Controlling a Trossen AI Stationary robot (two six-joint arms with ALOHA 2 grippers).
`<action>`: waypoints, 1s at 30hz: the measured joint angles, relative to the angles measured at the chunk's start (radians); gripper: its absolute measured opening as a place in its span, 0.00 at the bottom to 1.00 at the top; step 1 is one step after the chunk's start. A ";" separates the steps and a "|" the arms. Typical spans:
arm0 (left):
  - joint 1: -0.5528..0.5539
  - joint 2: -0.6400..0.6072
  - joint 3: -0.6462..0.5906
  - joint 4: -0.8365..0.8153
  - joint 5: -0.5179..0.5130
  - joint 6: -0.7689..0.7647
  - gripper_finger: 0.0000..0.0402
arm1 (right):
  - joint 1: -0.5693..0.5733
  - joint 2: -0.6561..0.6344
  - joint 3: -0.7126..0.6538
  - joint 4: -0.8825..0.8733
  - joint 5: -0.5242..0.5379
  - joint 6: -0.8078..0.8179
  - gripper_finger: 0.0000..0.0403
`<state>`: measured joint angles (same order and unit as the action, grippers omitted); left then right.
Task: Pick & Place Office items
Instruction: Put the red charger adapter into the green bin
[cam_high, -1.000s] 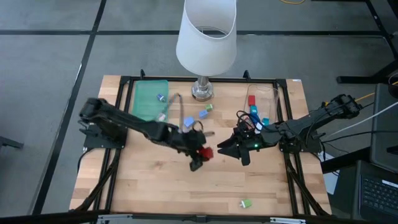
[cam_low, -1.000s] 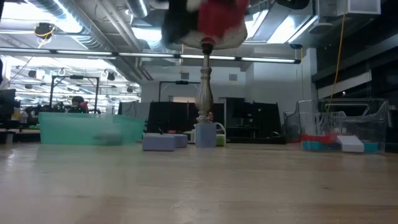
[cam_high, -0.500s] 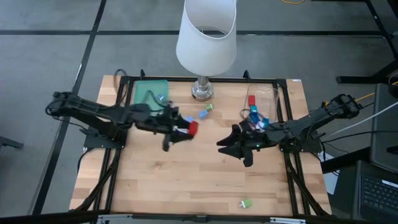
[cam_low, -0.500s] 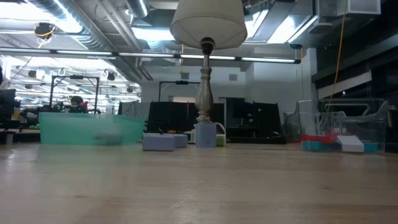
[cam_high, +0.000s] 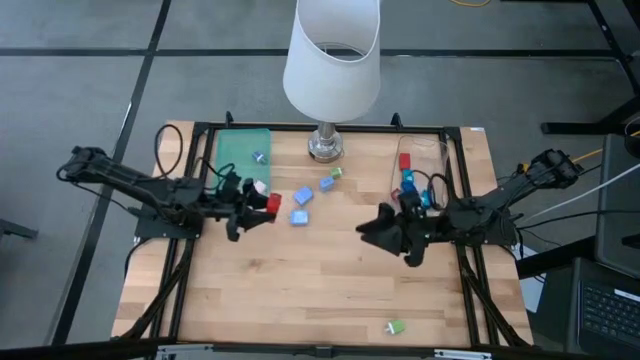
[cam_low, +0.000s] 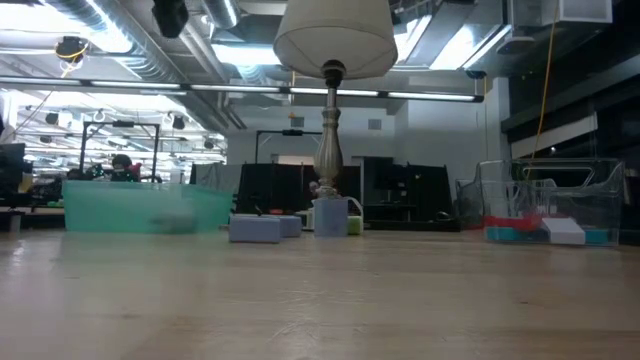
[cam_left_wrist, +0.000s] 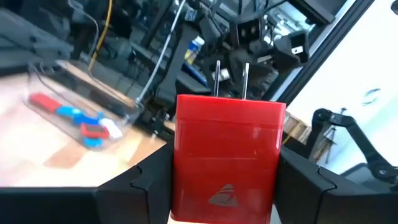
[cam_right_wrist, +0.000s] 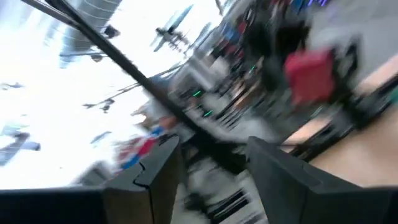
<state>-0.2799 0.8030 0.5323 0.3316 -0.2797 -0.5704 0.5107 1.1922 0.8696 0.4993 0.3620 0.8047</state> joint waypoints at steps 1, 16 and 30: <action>0.001 -0.011 0.000 -0.005 -0.003 0.013 0.51 | 0.000 0.001 0.000 0.003 -0.025 0.060 0.48; 0.020 -0.093 0.000 -0.164 0.001 0.045 0.51 | 0.112 -0.258 -0.472 0.518 -0.411 -0.862 0.48; 0.021 -0.239 0.000 -0.572 -0.044 -0.035 0.51 | 0.145 -0.299 -0.857 0.882 -0.281 -0.860 0.48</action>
<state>-0.2588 0.5641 0.5323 -0.2409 -0.3233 -0.6056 0.6555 0.8932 0.0123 1.3810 0.0813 -0.0558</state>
